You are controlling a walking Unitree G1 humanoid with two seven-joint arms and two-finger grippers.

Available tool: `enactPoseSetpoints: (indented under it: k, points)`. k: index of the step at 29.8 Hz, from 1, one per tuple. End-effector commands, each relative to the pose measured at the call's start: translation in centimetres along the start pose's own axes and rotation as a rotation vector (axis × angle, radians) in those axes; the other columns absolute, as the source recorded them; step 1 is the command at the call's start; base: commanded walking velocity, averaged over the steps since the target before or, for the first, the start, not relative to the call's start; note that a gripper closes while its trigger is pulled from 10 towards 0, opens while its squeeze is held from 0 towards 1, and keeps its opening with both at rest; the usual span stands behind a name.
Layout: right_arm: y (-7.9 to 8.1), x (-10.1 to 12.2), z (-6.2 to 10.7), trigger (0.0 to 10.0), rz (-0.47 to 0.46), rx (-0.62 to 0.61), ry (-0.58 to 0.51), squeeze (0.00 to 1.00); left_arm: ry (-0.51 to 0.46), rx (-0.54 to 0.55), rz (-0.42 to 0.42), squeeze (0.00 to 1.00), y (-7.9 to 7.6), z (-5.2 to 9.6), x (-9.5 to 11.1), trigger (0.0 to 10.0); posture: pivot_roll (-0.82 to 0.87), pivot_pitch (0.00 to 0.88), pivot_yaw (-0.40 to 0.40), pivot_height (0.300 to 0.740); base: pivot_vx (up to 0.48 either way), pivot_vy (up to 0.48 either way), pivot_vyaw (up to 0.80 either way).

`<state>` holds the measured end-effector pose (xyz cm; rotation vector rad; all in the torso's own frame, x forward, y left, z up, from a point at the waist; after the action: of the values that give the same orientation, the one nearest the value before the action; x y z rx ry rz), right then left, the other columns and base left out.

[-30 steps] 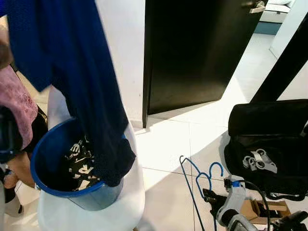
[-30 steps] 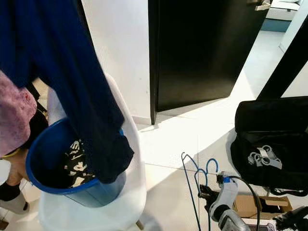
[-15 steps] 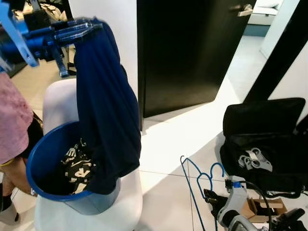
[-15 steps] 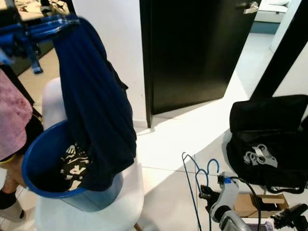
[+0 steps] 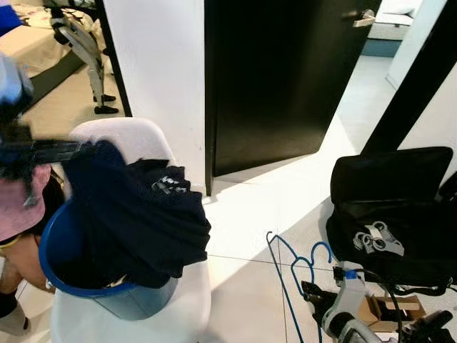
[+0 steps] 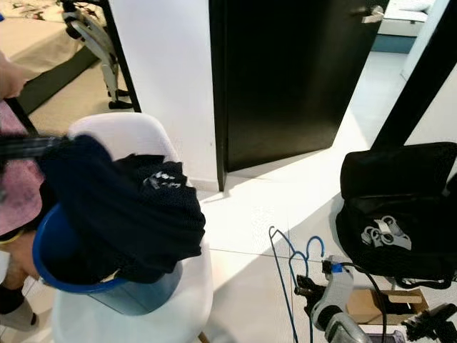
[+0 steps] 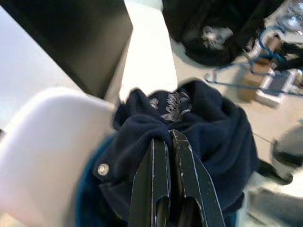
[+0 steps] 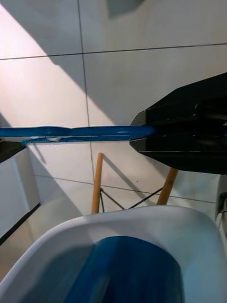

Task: Hang hanger

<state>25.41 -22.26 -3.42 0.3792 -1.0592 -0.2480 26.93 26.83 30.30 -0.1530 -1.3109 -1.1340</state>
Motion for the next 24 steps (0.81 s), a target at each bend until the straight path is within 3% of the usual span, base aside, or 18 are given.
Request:
enactPoseSetpoints:
  k: [1,3,4,7,8,10,12,15,20,22,24]
  points:
    - [-0.3,-0.4,0.2,10.0,-0.010,-0.009,0.007,0.00,0.080,-0.025,-0.026,0.00,-0.4,0.5,0.0,1.0,0.02,0.095,-0.023,0.740,0.000,0.000,0.00]
    - [-0.3,-0.3,0.2,10.0,-0.010,-0.009,0.008,0.00,0.133,-0.103,0.010,0.00,-2.2,0.3,-0.9,1.2,0.02,0.095,-0.024,0.740,0.000,0.000,0.00]
    - [-0.3,-0.3,0.2,10.0,-0.010,-0.009,0.008,0.00,0.133,-0.103,0.010,0.00,-2.2,0.3,-0.9,1.2,0.02,0.095,-0.024,0.740,0.000,0.000,0.00]
    - [-0.3,-0.3,0.2,10.0,-0.009,-0.008,0.010,0.00,0.098,-0.275,0.091,0.00,-6.5,-1.8,-1.4,1.5,0.03,0.098,-0.023,0.740,0.000,0.000,0.00]
    - [-0.3,-0.3,0.2,10.0,-0.009,-0.008,0.010,0.00,0.098,-0.275,0.091,0.00,-6.5,-1.8,-1.4,1.5,0.03,0.098,-0.023,0.740,0.000,0.000,0.00]
    - [-0.4,-0.3,0.2,10.0,-0.009,-0.009,0.010,0.00,0.106,-0.337,0.127,0.00,-8.6,-2.8,-2.2,1.8,0.02,0.102,-0.025,0.740,0.000,0.000,0.00]
    - [-0.4,-0.3,0.2,10.0,-0.009,-0.009,0.010,0.00,0.106,-0.337,0.127,0.00,-8.6,-2.8,-2.2,1.8,0.02,0.102,-0.025,0.740,0.000,0.000,0.00]
    - [-0.4,-0.2,0.2,10.0,-0.008,-0.007,0.010,0.00,0.150,-0.388,0.165,0.00,-11.6,-5.0,-4.5,1.8,0.02,0.104,-0.027,0.740,0.000,0.000,0.00]
    - [-0.4,-0.2,0.2,10.0,-0.008,-0.006,0.011,0.00,0.165,-0.396,0.172,0.00,-12.5,-5.8,-5.2,1.8,0.02,0.104,-0.027,0.740,0.000,0.000,0.00]
    - [-0.4,-0.2,0.2,10.0,-0.008,-0.006,0.011,0.00,0.187,-0.406,0.175,0.00,-13.2,-6.2,-5.7,2.2,0.02,0.108,-0.026,0.740,0.000,0.000,0.00]
    - [-0.4,-0.2,0.2,10.0,-0.010,-0.007,0.011,0.00,0.220,-0.387,0.172,0.00,-13.7,-7.0,-6.8,3.5,0.02,0.113,-0.024,0.740,0.000,0.000,0.00]
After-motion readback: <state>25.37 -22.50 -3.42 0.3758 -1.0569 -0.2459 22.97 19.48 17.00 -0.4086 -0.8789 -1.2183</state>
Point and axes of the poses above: a point about 5 cm out from each wrist's last joint towards the gripper, its own z axis pointing back from the gripper into the wrist, its own x axis along the axis of the wrist's last joint, y = z × x, the point moved 3 cm from there along -z, pointing out of the wrist towards the gripper, and after that the axes turned 4 degrees about -z, right-handed, at the moved point
